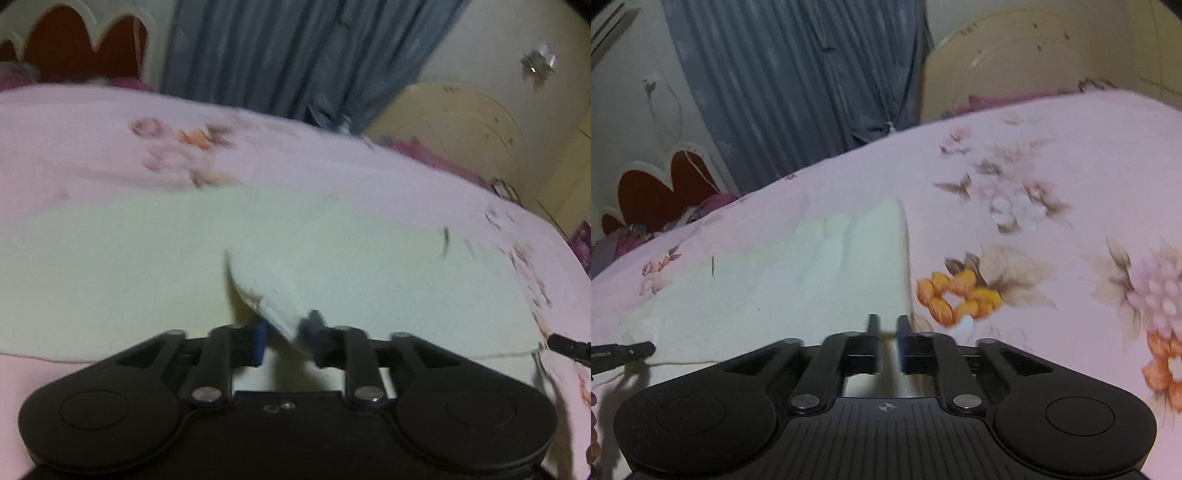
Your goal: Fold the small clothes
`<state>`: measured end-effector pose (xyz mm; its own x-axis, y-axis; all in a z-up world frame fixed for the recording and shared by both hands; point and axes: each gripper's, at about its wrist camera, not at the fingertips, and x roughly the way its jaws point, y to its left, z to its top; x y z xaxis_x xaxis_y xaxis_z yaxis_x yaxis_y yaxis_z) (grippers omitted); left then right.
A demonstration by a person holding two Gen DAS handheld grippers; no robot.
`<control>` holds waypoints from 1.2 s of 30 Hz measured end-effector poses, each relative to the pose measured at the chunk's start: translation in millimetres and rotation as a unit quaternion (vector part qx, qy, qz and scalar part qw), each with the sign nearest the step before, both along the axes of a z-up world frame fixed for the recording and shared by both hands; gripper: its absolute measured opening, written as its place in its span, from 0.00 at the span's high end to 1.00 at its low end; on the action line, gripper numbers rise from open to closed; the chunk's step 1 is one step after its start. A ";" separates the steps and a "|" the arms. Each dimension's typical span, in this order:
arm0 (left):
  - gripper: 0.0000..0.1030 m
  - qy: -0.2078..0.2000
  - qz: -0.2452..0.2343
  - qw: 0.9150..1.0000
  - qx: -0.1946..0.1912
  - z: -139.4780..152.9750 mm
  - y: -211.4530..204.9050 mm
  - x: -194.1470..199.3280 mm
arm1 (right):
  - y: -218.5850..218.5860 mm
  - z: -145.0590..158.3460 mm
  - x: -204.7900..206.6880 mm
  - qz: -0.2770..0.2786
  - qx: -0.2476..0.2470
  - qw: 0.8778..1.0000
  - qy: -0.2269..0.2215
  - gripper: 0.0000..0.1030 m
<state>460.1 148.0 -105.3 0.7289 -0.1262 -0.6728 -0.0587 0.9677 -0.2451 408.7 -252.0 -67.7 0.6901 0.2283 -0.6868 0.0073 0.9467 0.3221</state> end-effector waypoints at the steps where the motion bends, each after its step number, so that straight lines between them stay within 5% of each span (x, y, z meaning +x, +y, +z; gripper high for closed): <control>1: 0.69 -0.017 0.016 1.000 0.016 6.0 1.5 -6.2 | 3.1 -0.8 4.4 0.010 -0.001 1.000 0.002 0.92; 4: 0.68 -0.058 0.011 0.997 0.043 19.5 -5.6 -14.8 | 13.2 -1.3 13.3 0.035 -0.006 0.999 -0.004 0.92; 8: 0.65 -0.041 -0.075 0.994 0.073 7.2 -44.7 5.8 | 40.8 -15.7 35.2 0.091 -0.013 0.996 0.008 0.92; 11: 0.63 -0.031 -0.087 0.990 0.102 -10.2 -59.0 20.6 | 60.7 -26.7 52.2 0.126 -0.035 0.991 -0.004 0.92; 15: 0.63 -0.029 -0.051 0.993 0.107 -11.0 -38.0 23.2 | 6.4 -31.8 78.6 0.027 -0.039 0.999 0.006 0.97; 20: 0.65 -0.038 -0.067 0.993 0.085 -2.8 -45.0 27.3 | 6.2 -18.3 111.0 0.058 -0.038 0.998 -0.001 1.00; 23: 0.63 -0.032 -0.080 0.989 0.116 -6.4 -55.6 38.4 | 17.1 -29.3 140.9 0.081 -0.053 0.995 0.028 1.00; 27: 0.62 -0.020 -0.068 0.991 0.113 -13.1 -38.5 46.9 | -11.5 -35.7 166.0 0.036 -0.059 0.997 0.045 1.00; 30: 0.65 -0.015 -0.074 0.988 0.131 -1.8 -45.2 43.7 | -3.8 -26.8 160.4 0.068 -0.077 0.994 0.044 1.00; 36: 0.63 -0.033 -0.087 0.991 0.101 7.1 -58.4 11.4 | 6.5 -22.0 104.1 0.115 -0.073 0.988 0.066 1.00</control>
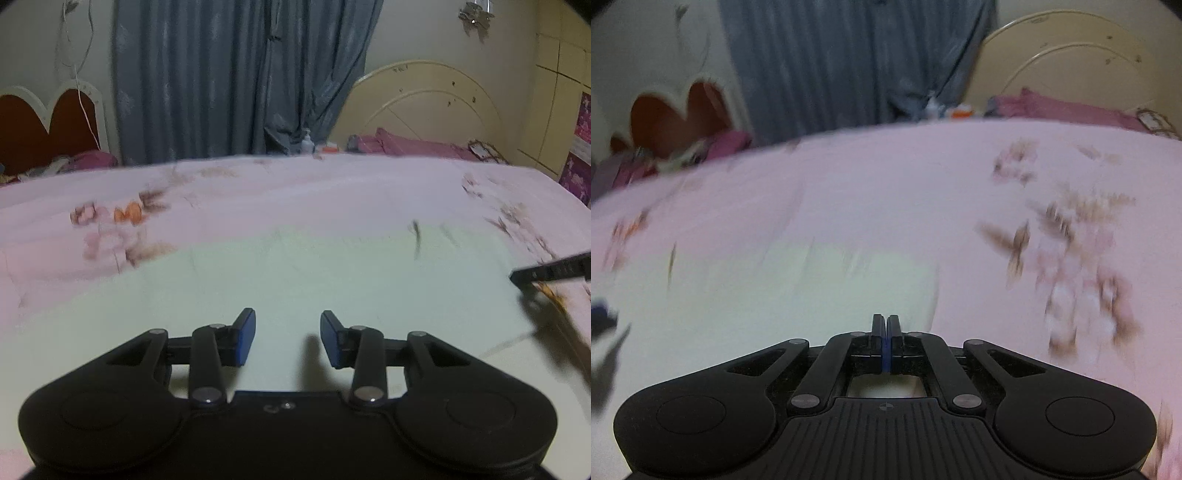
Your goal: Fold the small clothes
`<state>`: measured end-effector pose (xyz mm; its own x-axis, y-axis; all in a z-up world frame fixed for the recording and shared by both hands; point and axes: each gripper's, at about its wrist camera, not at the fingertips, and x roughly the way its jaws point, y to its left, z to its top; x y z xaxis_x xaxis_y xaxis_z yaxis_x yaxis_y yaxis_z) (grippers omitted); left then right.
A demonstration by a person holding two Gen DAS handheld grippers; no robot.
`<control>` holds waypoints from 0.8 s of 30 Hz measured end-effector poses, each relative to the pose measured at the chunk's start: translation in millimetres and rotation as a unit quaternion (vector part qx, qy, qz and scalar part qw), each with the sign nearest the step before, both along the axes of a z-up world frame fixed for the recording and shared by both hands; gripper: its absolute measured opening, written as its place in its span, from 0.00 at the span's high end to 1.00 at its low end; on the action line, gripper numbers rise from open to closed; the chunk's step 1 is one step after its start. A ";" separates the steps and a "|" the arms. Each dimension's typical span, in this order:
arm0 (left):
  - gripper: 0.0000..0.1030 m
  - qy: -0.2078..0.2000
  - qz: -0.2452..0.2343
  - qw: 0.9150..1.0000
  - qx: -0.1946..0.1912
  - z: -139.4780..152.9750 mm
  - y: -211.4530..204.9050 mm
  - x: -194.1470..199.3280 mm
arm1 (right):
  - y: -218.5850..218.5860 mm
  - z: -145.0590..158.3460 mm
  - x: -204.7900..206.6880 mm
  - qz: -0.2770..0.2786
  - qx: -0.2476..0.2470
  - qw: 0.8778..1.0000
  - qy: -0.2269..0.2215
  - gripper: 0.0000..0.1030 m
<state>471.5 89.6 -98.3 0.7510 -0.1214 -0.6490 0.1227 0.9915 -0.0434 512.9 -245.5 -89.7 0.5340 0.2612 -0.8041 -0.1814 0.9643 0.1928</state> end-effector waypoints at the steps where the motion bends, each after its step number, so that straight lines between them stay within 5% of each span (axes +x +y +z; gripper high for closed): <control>1: 0.63 0.013 0.007 1.000 0.001 -5.7 0.9 -3.0 | 1.1 -1.1 -12.7 0.003 -0.007 1.000 -0.001 1.00; 5: 0.62 0.021 0.025 0.999 0.020 -12.2 0.5 -13.6 | 2.6 9.2 -56.0 0.003 -0.053 0.998 -0.039 1.00; 8: 0.61 0.003 0.023 0.999 0.023 -4.8 -9.0 -16.6 | 8.7 19.8 -73.8 0.011 -0.023 0.997 -0.069 1.00; 13: 0.59 0.022 0.021 0.999 0.036 -12.7 -12.9 -15.7 | 11.9 1.6 -69.6 -0.013 -0.038 0.999 -0.031 1.00; 16: 0.44 0.009 0.045 0.999 0.018 -5.1 2.3 -27.4 | 21.6 20.7 -76.5 -0.029 -0.056 0.996 -0.062 1.00; 19: 0.21 -0.011 0.083 0.996 0.001 2.2 31.3 -47.9 | 15.5 26.5 -86.9 -0.067 -0.014 0.996 -0.057 1.00; 20: 0.20 -0.016 0.098 0.995 0.003 4.6 43.2 -55.8 | 15.2 27.1 -92.4 -0.079 -0.014 0.995 -0.056 0.77; 21: 0.20 -0.017 0.112 0.994 0.003 5.9 58.5 -65.3 | 14.6 30.1 -95.8 -0.088 -0.020 0.994 -0.066 0.28; 22: 0.22 -0.017 0.126 0.992 0.002 7.1 73.3 -72.9 | 15.5 32.0 -101.7 -0.088 -0.019 0.993 -0.080 0.14; 24: 0.29 -0.016 0.169 0.985 -0.009 6.4 111.9 -94.5 | 16.9 35.8 -107.8 -0.080 -0.012 0.993 -0.087 0.16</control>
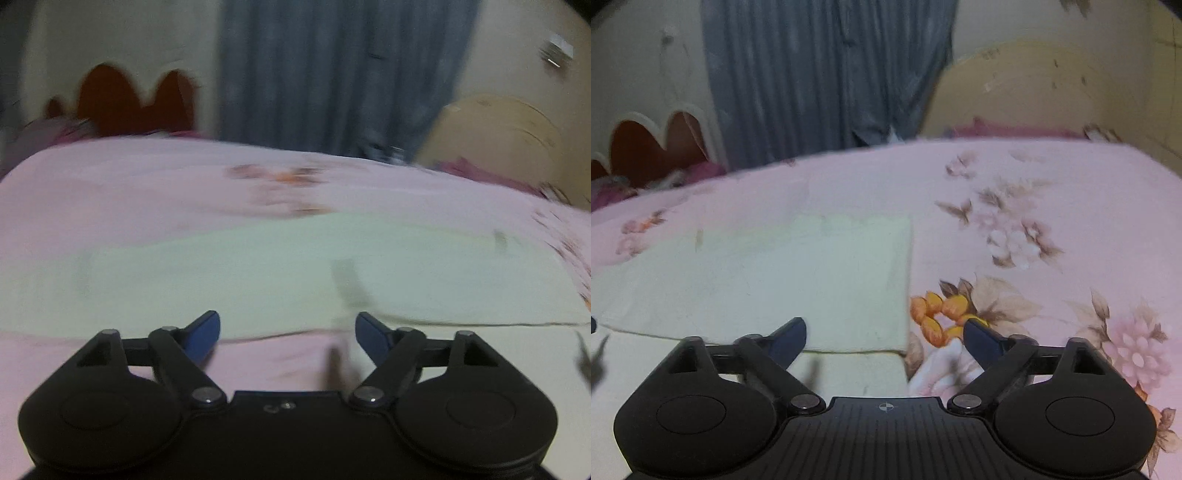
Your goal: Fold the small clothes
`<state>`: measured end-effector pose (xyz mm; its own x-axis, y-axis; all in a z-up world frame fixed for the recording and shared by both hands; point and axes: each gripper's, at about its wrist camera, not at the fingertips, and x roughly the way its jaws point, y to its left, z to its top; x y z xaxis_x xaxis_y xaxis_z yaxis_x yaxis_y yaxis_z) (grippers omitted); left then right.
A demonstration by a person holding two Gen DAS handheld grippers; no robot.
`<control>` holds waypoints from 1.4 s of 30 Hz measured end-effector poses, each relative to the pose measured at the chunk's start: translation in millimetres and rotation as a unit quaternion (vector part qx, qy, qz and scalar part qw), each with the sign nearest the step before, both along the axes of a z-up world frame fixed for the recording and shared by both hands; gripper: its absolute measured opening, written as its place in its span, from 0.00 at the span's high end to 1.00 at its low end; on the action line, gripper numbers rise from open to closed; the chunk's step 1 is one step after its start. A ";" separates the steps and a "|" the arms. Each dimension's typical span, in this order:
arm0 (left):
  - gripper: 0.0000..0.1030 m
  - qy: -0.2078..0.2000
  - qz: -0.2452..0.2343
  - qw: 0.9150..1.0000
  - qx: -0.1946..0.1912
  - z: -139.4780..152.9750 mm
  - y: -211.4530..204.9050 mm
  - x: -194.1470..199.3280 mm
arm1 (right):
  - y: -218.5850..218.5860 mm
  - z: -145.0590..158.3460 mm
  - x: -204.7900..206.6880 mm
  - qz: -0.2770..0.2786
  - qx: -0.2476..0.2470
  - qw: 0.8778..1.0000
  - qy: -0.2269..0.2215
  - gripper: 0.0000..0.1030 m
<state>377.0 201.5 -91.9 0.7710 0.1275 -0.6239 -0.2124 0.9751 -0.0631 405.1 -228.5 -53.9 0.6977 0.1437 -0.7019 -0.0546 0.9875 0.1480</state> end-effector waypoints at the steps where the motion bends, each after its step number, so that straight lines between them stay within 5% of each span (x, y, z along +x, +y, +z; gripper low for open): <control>1: 0.34 -0.001 0.025 1.000 -0.010 -0.7 20.1 -10.3 | 1.9 1.2 -2.8 0.005 0.008 1.000 -0.001 0.21; 5: 0.44 -0.008 0.163 0.982 -0.090 -8.6 115.8 -52.5 | 8.6 0.6 -6.8 0.005 0.023 1.000 0.008 0.57; 11: 0.54 -0.071 0.265 0.934 -0.227 -18.5 212.2 -87.9 | 39.1 -2.4 -2.3 0.011 0.029 0.999 0.031 0.58; 16: 0.56 -0.121 0.301 0.897 -0.301 -32.1 244.6 -88.7 | 65.2 7.2 -4.4 0.015 0.031 0.999 0.034 0.58; 19: 0.62 -0.138 0.309 0.887 -0.315 -36.9 251.9 -84.6 | 75.6 17.3 -4.7 0.024 0.017 0.999 0.026 0.58; 21: 0.78 -0.141 0.312 0.885 -0.317 -39.8 254.0 -82.0 | 76.7 22.7 -3.1 0.024 0.012 0.999 0.024 0.58; 22: 0.96 -0.136 0.314 0.884 -0.318 -41.4 255.3 -79.4 | 75.5 25.3 -2.4 0.022 0.012 0.999 0.022 0.58; 25: 0.97 -0.161 0.311 0.877 -0.328 -40.5 252.9 -86.5 | 70.8 31.8 -2.6 0.017 0.013 1.000 0.018 0.58; 28: 0.97 -0.175 0.282 0.890 -0.312 -25.5 236.7 -77.3 | 64.8 34.2 -4.9 0.014 0.014 1.000 0.016 0.58; 32: 0.97 -0.170 0.196 0.921 -0.292 3.8 187.7 -36.2 | 52.2 28.9 -5.2 0.005 0.024 1.000 0.020 0.58; 36: 0.97 -0.154 0.089 0.947 -0.267 32.7 112.0 13.8 | 39.3 23.2 -5.5 -0.008 0.046 0.999 0.022 0.58; 42: 0.97 -0.089 -0.058 0.972 -0.207 42.4 -32.2 77.3 | 14.2 20.4 -10.2 -0.029 0.060 0.998 0.011 0.58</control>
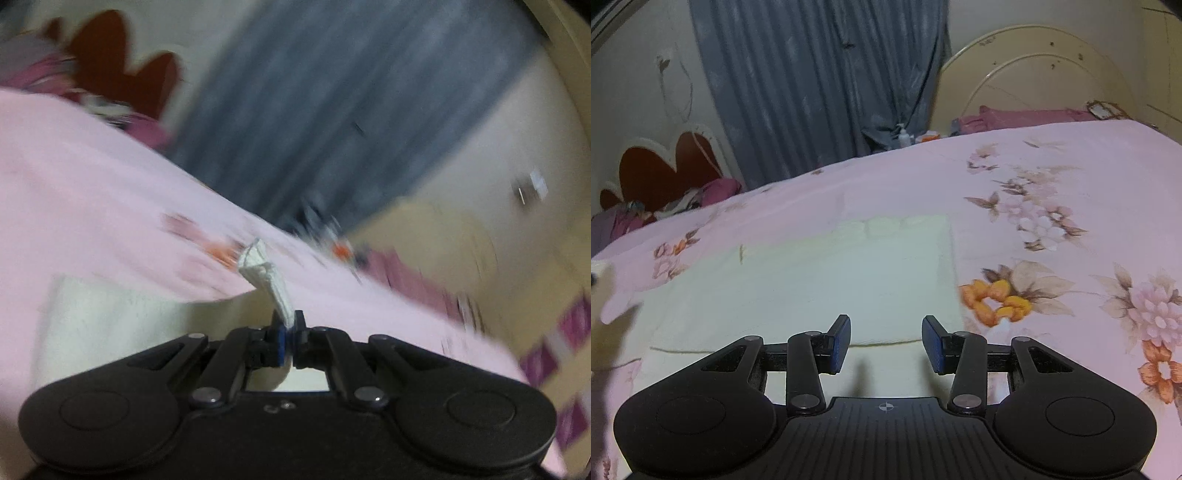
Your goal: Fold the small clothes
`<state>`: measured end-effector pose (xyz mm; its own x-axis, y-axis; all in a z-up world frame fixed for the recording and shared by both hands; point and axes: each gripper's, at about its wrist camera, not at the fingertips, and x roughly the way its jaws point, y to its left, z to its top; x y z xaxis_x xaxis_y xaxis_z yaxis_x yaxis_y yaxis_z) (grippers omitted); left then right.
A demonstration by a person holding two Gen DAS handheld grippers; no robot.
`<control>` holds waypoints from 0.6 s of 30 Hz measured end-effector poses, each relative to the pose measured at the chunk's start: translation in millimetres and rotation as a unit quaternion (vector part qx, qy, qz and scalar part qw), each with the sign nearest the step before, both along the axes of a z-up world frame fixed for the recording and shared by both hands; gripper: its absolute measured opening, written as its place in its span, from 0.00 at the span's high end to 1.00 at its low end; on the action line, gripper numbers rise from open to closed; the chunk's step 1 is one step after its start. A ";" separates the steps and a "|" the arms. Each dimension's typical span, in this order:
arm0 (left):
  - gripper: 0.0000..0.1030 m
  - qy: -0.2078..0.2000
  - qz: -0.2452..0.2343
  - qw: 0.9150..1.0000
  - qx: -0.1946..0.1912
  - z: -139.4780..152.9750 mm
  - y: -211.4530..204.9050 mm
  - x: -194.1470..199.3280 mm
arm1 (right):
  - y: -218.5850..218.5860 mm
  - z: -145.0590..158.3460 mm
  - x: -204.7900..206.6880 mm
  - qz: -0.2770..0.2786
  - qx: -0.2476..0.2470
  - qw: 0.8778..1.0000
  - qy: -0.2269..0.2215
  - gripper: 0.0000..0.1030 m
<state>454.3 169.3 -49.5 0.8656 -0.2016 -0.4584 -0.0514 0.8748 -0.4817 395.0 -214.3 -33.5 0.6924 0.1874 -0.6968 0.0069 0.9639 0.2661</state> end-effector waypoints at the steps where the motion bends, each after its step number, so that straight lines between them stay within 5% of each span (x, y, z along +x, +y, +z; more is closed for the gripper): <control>1: 0.97 0.005 -0.019 1.000 0.009 -1.5 -20.6 8.4 | -7.0 -0.6 0.3 -0.003 0.003 1.000 0.000 0.58; 7: 0.97 0.040 -0.123 0.989 0.075 -16.7 -149.4 48.3 | -48.6 -1.9 1.6 -0.024 0.028 0.999 -0.003 0.58; 11: 0.95 0.066 -0.164 0.979 0.100 -41.1 -189.0 72.2 | -74.0 -3.8 0.6 -0.034 0.042 0.999 0.000 0.58; 12: 0.92 0.084 -0.177 0.975 0.102 -50.8 -200.9 73.0 | -80.1 -4.3 0.1 -0.036 0.046 0.998 0.002 0.58; 14: 0.69 0.107 -0.205 0.969 0.090 -66.4 -216.0 72.4 | -90.9 -4.6 -0.1 -0.033 0.060 0.998 0.006 0.58; 16: 0.49 0.087 -0.215 0.969 0.090 -71.1 -223.3 66.4 | -97.5 -4.2 1.1 -0.024 0.071 0.997 0.010 0.58; 18: 0.43 0.080 -0.214 0.968 0.099 -65.4 -225.7 61.0 | -99.0 -1.9 3.8 -0.019 0.077 0.997 0.008 0.58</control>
<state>515.3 -56.4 -114.9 0.6363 -0.4205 -0.6467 0.2764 0.9070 -0.3177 398.8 -313.3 -35.4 0.6895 0.2671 -0.6732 0.0481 0.9106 0.4105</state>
